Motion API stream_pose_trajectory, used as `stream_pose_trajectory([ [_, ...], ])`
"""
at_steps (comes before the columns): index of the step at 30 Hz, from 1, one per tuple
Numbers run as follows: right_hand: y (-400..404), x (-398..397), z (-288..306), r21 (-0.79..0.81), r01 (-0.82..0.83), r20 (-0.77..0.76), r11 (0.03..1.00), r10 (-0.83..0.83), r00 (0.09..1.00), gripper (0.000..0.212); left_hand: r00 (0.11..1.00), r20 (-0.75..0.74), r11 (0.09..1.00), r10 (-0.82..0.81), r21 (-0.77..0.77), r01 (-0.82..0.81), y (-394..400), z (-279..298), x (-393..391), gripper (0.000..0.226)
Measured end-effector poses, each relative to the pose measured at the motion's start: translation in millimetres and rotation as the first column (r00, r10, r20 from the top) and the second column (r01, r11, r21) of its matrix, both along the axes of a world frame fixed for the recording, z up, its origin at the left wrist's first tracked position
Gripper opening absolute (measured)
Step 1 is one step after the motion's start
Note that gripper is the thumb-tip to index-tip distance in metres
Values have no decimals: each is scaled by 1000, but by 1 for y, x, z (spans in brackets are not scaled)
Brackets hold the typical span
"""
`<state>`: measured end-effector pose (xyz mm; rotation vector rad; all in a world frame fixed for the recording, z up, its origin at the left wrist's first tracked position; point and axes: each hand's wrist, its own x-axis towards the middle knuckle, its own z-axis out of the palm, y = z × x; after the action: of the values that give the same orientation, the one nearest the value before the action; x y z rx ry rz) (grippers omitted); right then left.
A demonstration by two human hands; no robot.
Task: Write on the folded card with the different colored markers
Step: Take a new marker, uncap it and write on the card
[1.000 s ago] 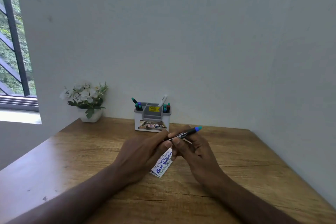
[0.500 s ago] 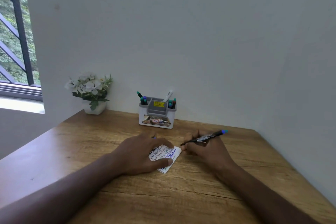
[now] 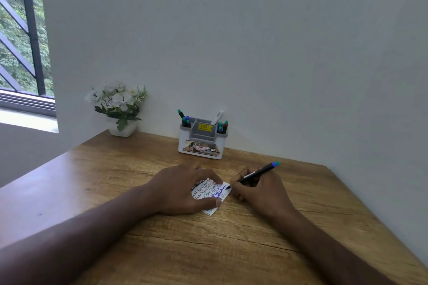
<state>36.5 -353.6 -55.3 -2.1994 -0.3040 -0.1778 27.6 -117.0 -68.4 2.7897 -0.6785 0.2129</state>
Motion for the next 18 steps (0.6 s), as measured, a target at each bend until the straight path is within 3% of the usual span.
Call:
stream_pose_trajectory([
  [18, -2, 2, 1, 10, -12, -29, 1000, 13, 1000, 4, 999, -36, 1000, 1, -4, -1, 0, 1, 1, 61],
])
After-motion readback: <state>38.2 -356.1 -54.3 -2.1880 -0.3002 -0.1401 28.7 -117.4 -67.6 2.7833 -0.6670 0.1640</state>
